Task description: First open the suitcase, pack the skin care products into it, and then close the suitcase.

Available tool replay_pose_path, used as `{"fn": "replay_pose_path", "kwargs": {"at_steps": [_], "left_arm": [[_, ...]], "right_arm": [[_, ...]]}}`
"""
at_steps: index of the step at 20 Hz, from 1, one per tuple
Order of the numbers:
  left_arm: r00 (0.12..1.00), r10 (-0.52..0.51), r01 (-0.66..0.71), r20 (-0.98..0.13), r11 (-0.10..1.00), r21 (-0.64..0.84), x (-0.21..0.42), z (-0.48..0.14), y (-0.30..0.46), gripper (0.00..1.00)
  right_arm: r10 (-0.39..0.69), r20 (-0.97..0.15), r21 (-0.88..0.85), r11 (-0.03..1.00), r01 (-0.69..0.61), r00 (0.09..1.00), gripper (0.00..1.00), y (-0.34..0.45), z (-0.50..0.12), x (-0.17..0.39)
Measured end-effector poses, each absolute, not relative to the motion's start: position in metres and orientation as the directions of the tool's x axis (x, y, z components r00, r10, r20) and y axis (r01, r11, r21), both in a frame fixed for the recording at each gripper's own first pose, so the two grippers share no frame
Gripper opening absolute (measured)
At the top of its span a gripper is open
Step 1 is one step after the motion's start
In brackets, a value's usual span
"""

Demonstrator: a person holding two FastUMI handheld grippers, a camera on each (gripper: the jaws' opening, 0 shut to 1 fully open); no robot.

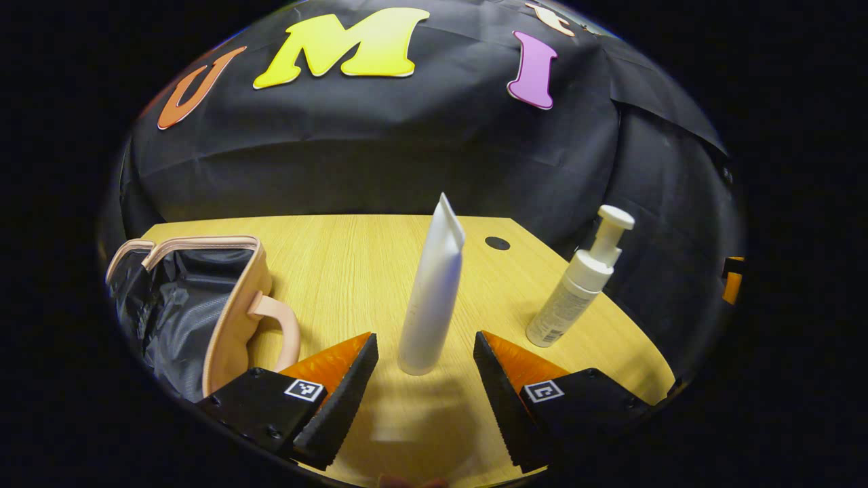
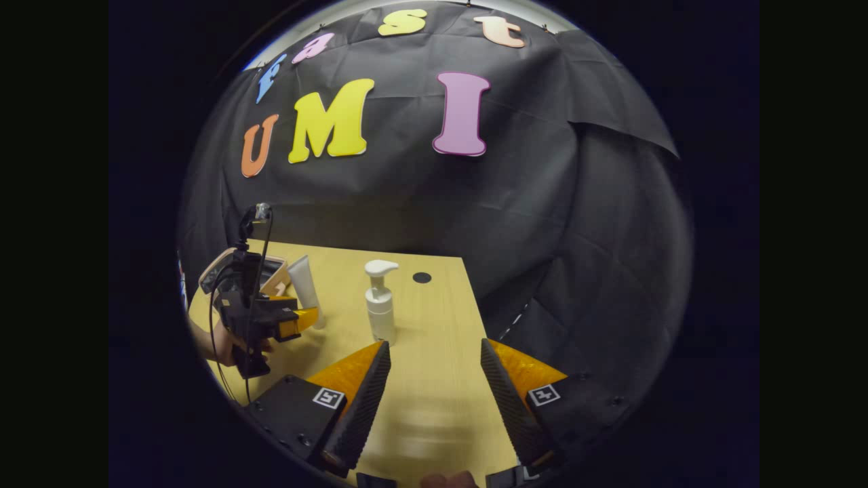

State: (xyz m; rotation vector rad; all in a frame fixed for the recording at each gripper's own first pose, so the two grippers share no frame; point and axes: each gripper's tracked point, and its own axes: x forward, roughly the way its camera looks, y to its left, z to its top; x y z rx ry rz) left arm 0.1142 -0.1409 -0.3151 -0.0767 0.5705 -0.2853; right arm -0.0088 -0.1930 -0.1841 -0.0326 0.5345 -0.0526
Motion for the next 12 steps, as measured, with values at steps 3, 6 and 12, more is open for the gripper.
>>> {"fn": "replay_pose_path", "kwargs": {"at_steps": [3, 6, 12], "left_arm": [[0.795, -0.277, 0.235, -0.540, 0.961, -0.148, 0.129, -0.331, -0.139, 0.91], [0.761, -0.284, 0.232, -0.583, 0.959, -0.164, 0.133, -0.349, -0.143, 0.89], [0.743, -0.284, 0.252, -0.607, 0.958, -0.140, 0.139, -0.356, -0.149, 0.64]], "right_arm": [[-0.069, -0.524, -0.044, 0.998, 0.054, 0.849, 0.77, -0.200, -0.190, -0.003], [-0.062, -0.531, -0.039, 0.998, 0.048, 0.845, 0.77, -0.199, -0.193, 0.004], [-0.017, -0.530, -0.034, 0.999, -0.002, 0.848, 0.77, -0.189, -0.202, 0.013]]}}
